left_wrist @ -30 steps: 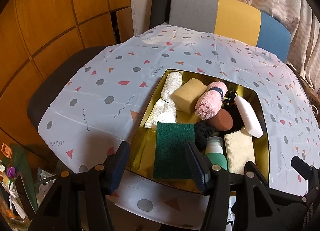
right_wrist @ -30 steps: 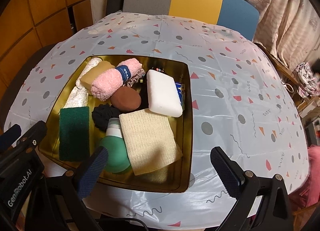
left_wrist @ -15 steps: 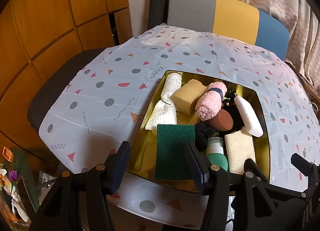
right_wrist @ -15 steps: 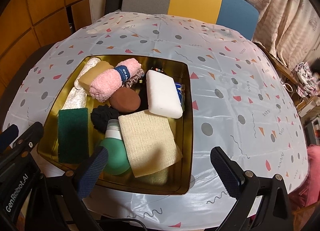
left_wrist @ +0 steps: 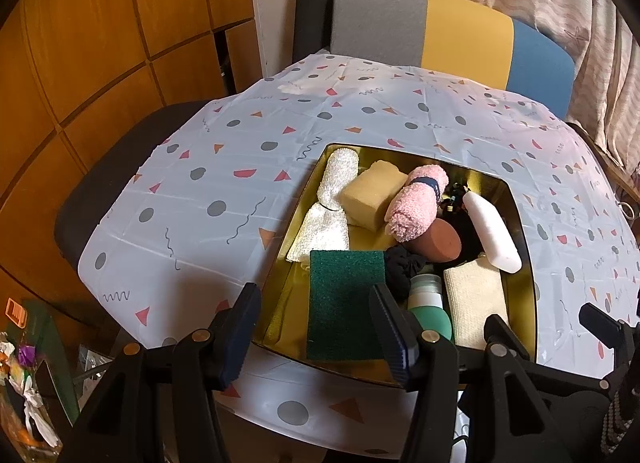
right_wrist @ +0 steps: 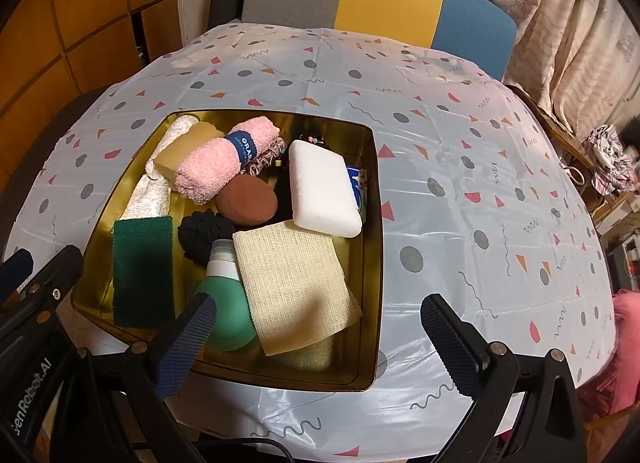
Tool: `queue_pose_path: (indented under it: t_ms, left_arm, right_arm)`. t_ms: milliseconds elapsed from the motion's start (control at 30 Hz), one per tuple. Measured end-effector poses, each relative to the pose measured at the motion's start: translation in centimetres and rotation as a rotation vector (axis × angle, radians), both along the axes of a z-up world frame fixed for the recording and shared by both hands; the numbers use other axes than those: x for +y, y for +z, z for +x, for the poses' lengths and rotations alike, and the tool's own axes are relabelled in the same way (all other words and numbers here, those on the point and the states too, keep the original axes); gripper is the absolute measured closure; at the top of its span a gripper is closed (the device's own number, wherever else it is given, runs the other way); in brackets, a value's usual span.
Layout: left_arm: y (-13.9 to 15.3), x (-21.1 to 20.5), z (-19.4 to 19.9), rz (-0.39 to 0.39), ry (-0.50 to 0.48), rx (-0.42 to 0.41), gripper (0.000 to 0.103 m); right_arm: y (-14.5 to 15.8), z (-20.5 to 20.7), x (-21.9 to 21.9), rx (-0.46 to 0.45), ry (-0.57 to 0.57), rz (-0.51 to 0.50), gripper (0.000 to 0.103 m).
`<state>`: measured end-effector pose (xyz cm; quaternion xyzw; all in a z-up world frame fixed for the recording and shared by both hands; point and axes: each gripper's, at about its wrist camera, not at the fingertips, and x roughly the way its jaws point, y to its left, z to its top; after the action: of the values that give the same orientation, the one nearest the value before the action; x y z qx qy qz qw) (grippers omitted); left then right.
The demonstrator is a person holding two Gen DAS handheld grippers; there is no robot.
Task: Organize rigid objects
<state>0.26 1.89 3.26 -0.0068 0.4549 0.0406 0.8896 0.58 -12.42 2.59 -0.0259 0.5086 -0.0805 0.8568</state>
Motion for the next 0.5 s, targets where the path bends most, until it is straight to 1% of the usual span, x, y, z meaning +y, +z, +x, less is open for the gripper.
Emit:
queue_pose_path:
  t_ms: [500]
  left_arm:
    - [0.21,-0.19,-0.11,0.009,-0.006,-0.008,0.046]
  right_arm:
    - [-0.04,-0.02,-0.26,0.002,-0.001,0.005,0.000]
